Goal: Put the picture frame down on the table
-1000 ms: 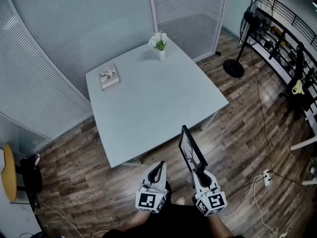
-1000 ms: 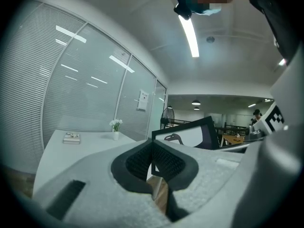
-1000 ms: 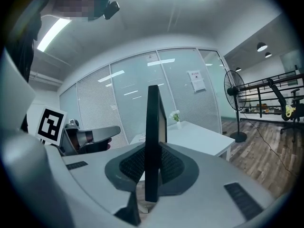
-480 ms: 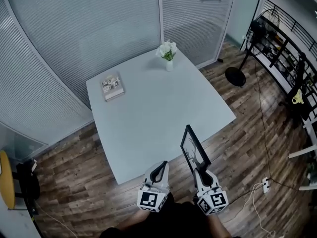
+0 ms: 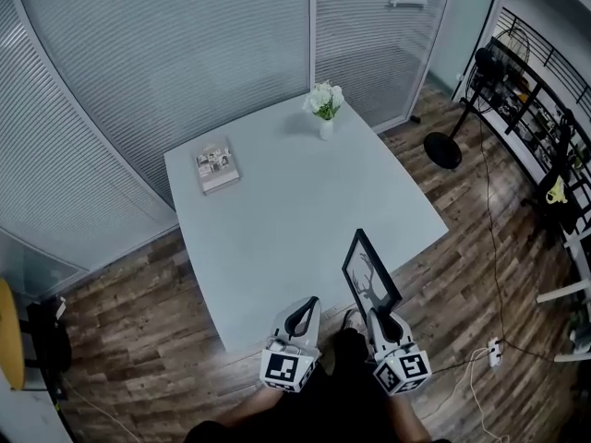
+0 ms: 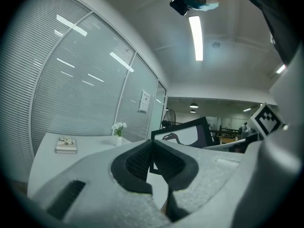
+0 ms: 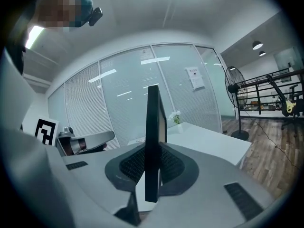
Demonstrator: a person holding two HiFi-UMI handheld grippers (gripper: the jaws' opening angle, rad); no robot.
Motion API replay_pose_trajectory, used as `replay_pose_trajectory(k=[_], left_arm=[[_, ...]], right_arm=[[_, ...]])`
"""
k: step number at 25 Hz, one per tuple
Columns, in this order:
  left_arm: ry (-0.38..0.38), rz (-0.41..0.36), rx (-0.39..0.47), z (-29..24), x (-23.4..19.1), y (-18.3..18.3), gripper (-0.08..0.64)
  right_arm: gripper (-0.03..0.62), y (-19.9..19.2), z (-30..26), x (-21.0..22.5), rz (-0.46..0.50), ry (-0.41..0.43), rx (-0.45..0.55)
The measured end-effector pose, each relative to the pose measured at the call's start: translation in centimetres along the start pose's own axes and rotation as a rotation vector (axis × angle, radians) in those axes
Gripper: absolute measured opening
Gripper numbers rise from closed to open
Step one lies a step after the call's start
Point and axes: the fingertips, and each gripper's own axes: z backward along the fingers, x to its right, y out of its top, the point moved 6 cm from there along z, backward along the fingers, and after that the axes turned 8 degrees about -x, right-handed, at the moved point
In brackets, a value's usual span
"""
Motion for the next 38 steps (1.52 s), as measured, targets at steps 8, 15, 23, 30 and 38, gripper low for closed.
replay_pose_trajectory(k=[8,15,23,30,38], left_arm=[[0.014,0.007,-0.006,-2.2,-1.1,0.8,0.017],[0.051,0.008,-0.011,-6.4,-1.9,1.7,0.016],[0.085,0.006,0.023,-12.6,-2.6,4.8,0.017],[0.122,-0.001,0.052,-17.9,-2.4,6.6,0.017],[0.169,0.017,0.045,-22.1,-2.6,7.8,0.015]], right_arm=[[0.054,1.0,-3.4,1.8,-0.018,0.035,-0.006],[0.054,2.6,-6.8,4.8,-0.005,0.089,-0.027],[0.054,6.7,-11.2,9.0,0.007,0.138,-0.035],[0.054,9.1,-14.4,13.7,0.026,0.174,-0.058],[0.054,10.8,-17.8,18.3,0.02,0.193,-0.082]])
